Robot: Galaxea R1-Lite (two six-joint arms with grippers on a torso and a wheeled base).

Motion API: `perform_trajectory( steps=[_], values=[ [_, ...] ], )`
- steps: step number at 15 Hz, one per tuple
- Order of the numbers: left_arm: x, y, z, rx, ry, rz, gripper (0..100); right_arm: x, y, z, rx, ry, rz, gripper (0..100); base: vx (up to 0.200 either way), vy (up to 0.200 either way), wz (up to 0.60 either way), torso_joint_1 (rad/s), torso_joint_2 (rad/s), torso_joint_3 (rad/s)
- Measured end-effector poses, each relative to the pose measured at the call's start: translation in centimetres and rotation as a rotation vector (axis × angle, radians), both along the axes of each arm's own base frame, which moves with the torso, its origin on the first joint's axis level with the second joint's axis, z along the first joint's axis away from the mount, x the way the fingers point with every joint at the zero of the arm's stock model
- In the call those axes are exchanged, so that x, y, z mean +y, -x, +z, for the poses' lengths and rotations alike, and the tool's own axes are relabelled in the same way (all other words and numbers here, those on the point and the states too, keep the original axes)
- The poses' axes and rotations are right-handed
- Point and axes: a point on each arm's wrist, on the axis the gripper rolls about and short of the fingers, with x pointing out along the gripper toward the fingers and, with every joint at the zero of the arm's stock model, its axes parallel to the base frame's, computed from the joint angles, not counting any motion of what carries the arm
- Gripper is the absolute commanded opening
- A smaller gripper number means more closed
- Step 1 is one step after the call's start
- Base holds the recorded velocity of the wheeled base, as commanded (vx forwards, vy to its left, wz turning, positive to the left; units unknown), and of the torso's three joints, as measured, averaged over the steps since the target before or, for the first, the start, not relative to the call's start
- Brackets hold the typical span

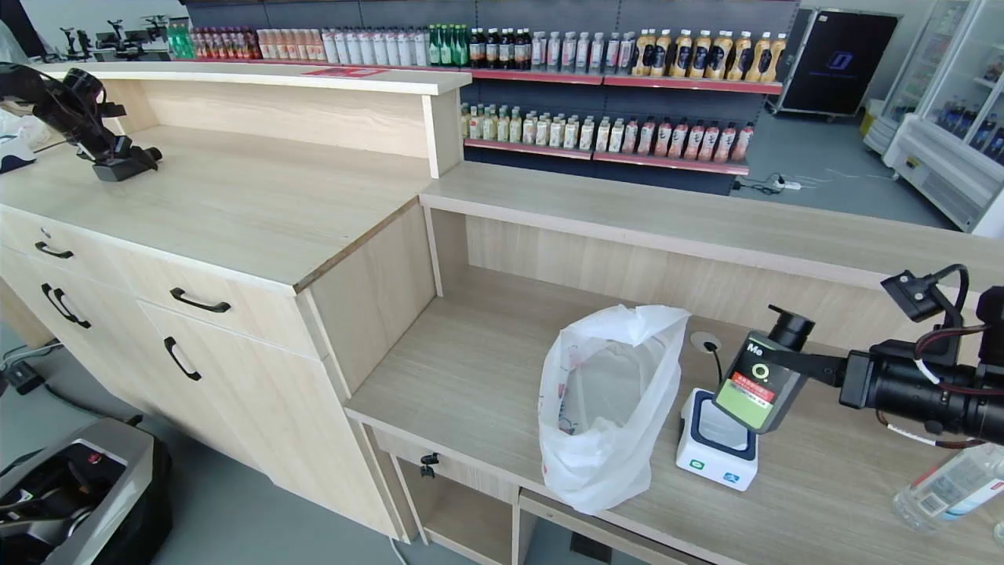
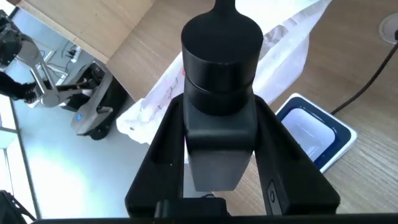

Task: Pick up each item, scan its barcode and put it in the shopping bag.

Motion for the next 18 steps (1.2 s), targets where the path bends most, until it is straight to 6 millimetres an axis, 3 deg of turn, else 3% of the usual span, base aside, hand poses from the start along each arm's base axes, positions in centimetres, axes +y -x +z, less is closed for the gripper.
perform_trajectory(
  steps=[8,18],
  values=[
    [0.0,0.0,0.0,0.0,0.0,0.0,100,-0.7,-5.1,-2.7,-0.024,-0.053,0.064,0,0.0,0.0,0.0,0.0,0.0,0.0],
    [0.0,0.0,0.0,0.0,0.0,0.0,100,0.9,-7.9,-5.9,-0.089,-0.056,0.179,0,0.0,0.0,0.0,0.0,0.0,0.0]
  ],
)
